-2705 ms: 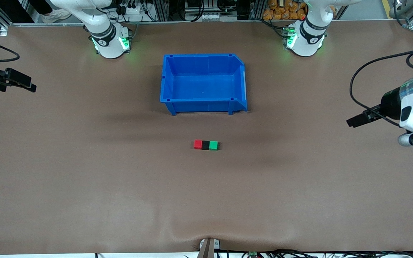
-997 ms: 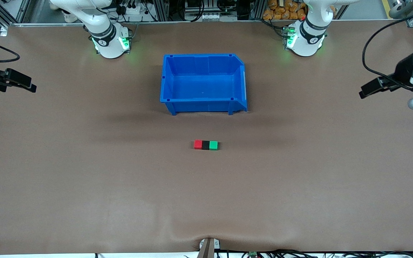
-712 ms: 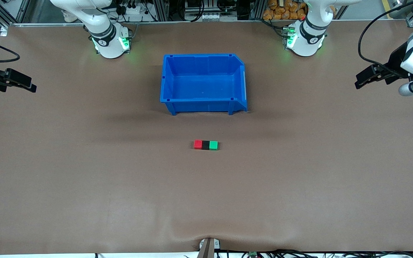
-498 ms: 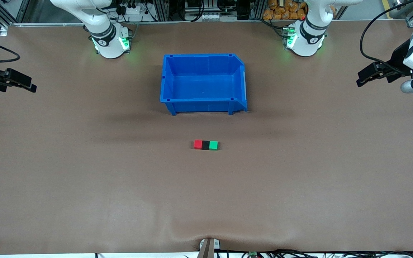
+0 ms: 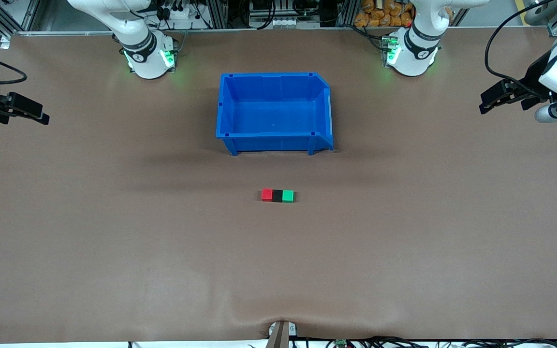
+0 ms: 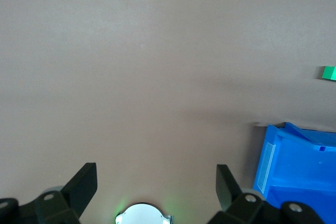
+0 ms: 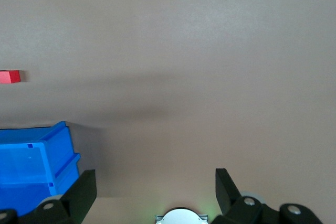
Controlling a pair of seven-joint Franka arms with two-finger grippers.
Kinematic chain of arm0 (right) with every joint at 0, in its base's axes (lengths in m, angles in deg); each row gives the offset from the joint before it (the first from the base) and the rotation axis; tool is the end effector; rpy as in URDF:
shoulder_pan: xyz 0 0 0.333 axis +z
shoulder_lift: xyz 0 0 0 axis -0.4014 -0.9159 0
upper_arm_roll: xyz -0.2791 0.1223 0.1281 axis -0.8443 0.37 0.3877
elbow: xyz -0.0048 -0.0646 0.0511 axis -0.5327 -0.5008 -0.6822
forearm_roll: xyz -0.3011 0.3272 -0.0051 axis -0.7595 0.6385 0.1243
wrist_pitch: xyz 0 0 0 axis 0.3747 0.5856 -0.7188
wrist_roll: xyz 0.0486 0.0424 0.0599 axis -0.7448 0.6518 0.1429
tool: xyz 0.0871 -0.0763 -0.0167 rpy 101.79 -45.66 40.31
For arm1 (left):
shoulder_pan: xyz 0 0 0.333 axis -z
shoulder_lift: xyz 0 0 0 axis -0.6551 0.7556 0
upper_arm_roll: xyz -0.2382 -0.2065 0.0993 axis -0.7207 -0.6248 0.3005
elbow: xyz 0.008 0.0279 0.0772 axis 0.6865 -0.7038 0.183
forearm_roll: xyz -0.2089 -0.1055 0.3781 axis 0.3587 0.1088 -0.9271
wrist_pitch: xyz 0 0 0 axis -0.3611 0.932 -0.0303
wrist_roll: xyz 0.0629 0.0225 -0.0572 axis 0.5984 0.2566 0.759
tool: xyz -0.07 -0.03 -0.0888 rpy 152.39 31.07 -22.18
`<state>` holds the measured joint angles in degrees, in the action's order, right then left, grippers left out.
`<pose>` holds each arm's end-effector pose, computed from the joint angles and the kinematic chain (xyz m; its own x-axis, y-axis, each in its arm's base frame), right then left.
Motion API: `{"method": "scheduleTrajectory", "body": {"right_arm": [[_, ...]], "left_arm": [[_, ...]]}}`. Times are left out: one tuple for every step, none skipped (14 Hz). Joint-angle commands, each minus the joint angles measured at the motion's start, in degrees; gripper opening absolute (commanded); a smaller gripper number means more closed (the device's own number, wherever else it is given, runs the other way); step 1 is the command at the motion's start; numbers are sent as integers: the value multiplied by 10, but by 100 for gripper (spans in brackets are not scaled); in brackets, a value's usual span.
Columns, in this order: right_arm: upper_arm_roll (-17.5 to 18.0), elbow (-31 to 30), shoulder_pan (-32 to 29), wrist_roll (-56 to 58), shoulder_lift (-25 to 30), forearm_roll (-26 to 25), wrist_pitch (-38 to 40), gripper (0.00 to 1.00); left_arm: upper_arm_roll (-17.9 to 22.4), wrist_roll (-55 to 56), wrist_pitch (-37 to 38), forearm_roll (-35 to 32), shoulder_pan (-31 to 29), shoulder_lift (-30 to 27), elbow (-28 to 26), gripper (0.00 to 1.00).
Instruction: Attach green and red cubes to black cube
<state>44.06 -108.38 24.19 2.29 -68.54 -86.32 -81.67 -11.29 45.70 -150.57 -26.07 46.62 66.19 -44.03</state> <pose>0.5949 -0.0244 0.6358 0.9902 -0.0538 -0.1288 -0.0618 -0.9964 -0.0588 0.5633 -0.0554 0.6289 0.9956 0.0859 -0.0370 0.0847 -0.9958 -0.0339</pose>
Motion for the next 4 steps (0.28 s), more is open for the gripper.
{"method": "scheduleTrajectory", "body": {"right_arm": [[-2,10,-1,2,-4,7,5,100],[-2,10,-2,2,-4,7,4,100],[-2,10,-3,2,-4,7,4,100],[-2,10,-3,2,-4,7,3,100]], "left_arm": [[3,-10,13,-12,5,12,23,100],[3,-10,14,-11,4,15,29,100],[3,-10,13,-12,2,17,30,100],[4,-10,14,-12,3,16,31,100]]}}
